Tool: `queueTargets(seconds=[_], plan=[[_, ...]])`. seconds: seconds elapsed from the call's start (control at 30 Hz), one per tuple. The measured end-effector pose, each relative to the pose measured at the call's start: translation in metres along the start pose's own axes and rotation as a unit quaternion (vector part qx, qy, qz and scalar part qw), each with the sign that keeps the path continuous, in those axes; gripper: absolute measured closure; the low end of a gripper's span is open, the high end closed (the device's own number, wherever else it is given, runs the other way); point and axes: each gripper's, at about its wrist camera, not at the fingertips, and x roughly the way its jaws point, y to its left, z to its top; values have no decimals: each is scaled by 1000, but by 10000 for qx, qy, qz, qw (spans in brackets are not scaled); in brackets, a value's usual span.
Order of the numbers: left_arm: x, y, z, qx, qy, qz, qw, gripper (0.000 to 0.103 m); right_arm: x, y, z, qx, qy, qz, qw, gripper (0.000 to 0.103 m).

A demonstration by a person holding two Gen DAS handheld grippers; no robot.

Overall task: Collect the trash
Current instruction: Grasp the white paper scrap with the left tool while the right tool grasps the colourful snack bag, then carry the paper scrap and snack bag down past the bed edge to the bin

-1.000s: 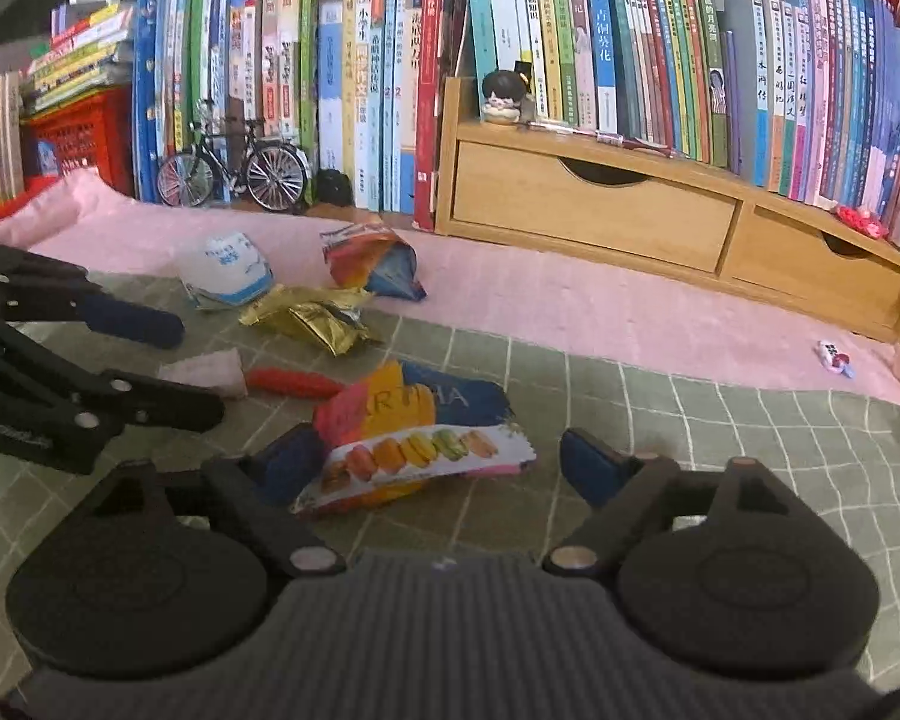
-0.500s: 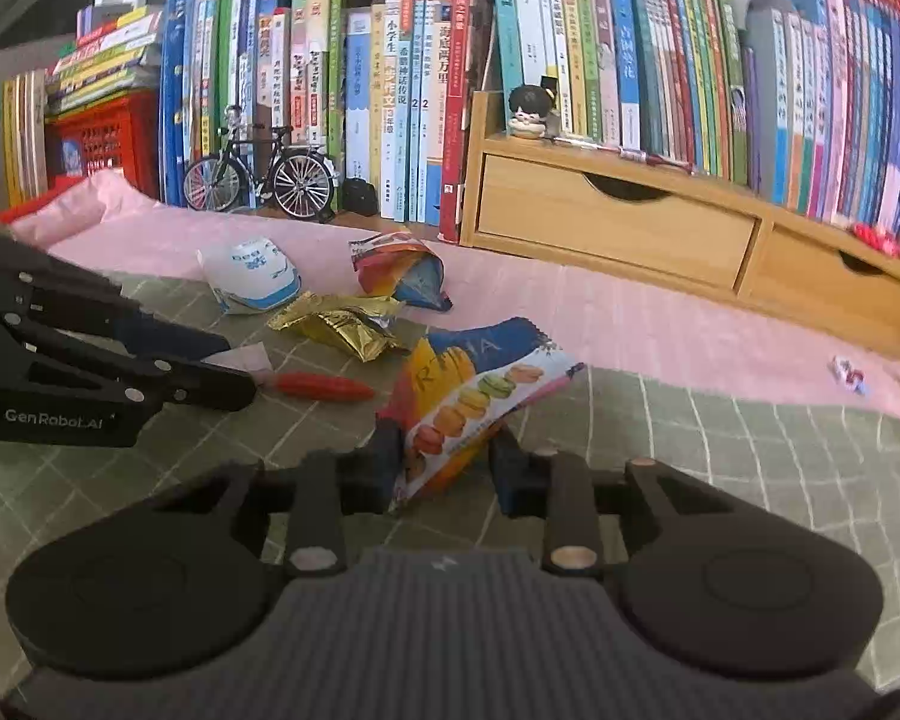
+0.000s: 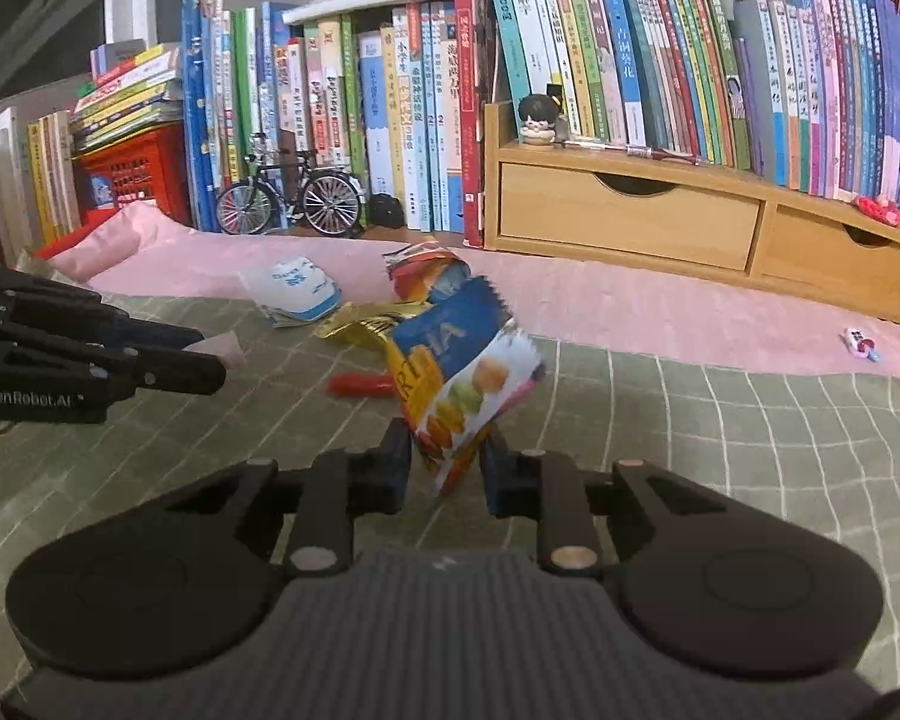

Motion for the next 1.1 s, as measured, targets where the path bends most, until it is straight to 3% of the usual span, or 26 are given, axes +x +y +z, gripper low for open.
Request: queueTargets(seconds=[0.37, 0.93, 1.1], plan=[[-55, -15, -21, -186, -40, -105, 9998, 79, -57, 19, -8, -71, -148, 93, 9998, 78], [-156, -58, -64, -70, -196, -96, 9997, 78, -144, 50, -37, -5, -384, 421, 9984, 78], [-177, -71, -81, -6, -136, -184, 9997, 78, -168, 53, -49, 365, -441, 930, 9940, 78]])
